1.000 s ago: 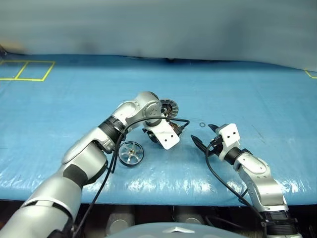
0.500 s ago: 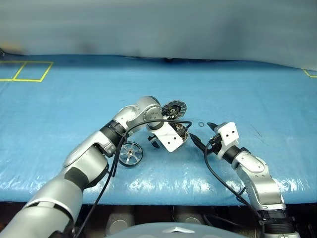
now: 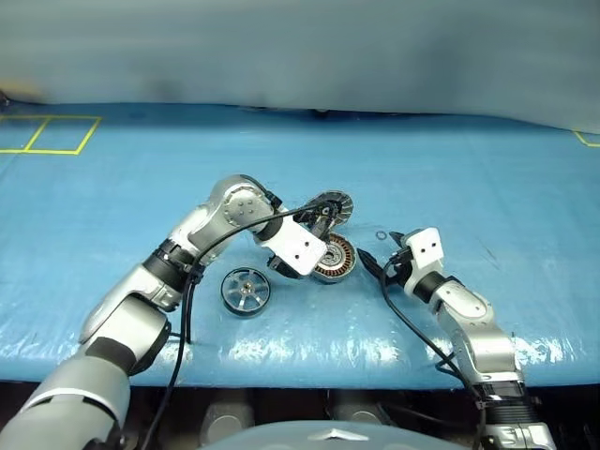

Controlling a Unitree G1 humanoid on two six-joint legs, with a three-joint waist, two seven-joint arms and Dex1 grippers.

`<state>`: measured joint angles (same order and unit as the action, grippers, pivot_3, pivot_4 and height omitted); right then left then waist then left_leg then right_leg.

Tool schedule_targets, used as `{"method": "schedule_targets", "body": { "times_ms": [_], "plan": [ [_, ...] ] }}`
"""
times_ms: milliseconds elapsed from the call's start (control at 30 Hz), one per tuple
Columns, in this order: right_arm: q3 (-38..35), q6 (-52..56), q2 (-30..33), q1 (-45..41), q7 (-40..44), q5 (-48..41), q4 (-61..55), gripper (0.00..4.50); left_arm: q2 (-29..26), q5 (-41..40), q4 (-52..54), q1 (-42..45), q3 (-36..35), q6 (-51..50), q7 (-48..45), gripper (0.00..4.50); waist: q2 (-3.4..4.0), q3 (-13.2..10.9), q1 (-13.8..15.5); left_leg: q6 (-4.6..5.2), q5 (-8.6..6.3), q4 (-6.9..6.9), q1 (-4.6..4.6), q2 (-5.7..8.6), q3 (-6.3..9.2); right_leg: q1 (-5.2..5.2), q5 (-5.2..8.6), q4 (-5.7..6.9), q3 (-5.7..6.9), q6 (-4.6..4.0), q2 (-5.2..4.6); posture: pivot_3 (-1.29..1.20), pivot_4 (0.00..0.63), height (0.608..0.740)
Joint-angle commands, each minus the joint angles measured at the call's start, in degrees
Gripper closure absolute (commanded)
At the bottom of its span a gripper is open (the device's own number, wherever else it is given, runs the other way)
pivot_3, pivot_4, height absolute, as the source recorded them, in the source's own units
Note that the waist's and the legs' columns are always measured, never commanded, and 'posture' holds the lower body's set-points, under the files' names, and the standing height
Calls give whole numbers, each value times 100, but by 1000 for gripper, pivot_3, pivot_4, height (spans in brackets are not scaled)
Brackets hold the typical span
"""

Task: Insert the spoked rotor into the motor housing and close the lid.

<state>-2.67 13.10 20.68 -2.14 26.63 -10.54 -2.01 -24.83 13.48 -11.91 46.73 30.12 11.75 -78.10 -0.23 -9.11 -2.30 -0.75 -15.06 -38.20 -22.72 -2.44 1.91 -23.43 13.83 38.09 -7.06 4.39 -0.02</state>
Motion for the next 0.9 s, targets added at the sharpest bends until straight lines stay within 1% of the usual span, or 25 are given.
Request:
{"method": "schedule_targets", "body": {
  "times_ms": [33, 100, 200, 400, 467, 633, 900],
  "plan": [
    [-7, 24, -125, -152, -332, 173, 75, 0, 42, -1169, 613, -588, -750, -763, 153, 205, 1, 0, -26, 0, 0, 2, 2, -2, 0, -1, 0, 1, 0, -1, 2, 0, 150, 740],
    [15, 51, -201, -161, -420, 216, 99, 0, 106, -1768, 944, -1061, -1147, -1328, 351, 205, 2, 1, -47, 0, 0, 1, 2, -4, 0, -4, 1, 8, 0, -3, 2, 0, 150, 740],
    [-11, 113, -312, -125, -563, 238, 65, 0, 144, -2325, 1292, -1815, -1704, -1788, 843, 205, 3, 1, -65, 0, 0, 0, 3, -7, 3, -3, 3, 14, 3, -6, 4, 0, 150, 740],
    [-3, 293, -415, -156, -691, 278, 90, 0, 143, -2531, 1321, -2955, -2292, -1730, 1741, 205, 2, 1, -77, -6, 3, -2, 13, -6, 2, 3, 1, 17, 2, -3, 3, 0, 150, 740],
    [12, 375, -424, -180, -693, 282, 91, 0, 274, -2685, 1289, -3210, -2450, -1684, 1977, 205, 2, 1, -72, -7, 4, -2, 12, -6, 3, 3, 0, 17, 3, -2, 3, 0, 150, 740],
    [60, 561, -425, -274, -694, 343, 93, 0, 689, -3094, 1308, -3515, -2805, -1678, 2495, 205, 0, 2, -67, -14, 8, -5, 14, -5, 1, 6, -5, 16, 2, 3, 1, 0, 150, 740],
    [64, 1283, -619, -569, -1283, 547, 101, 0, 767, -3133, 1304, -3698, -2748, -1512, 2721, 205, -2, 5, -124, -18, 12, -3, 17, -6, 2, 7, -12, 16, 1, 0, 5, 0, 150, 740]
  ]
}}
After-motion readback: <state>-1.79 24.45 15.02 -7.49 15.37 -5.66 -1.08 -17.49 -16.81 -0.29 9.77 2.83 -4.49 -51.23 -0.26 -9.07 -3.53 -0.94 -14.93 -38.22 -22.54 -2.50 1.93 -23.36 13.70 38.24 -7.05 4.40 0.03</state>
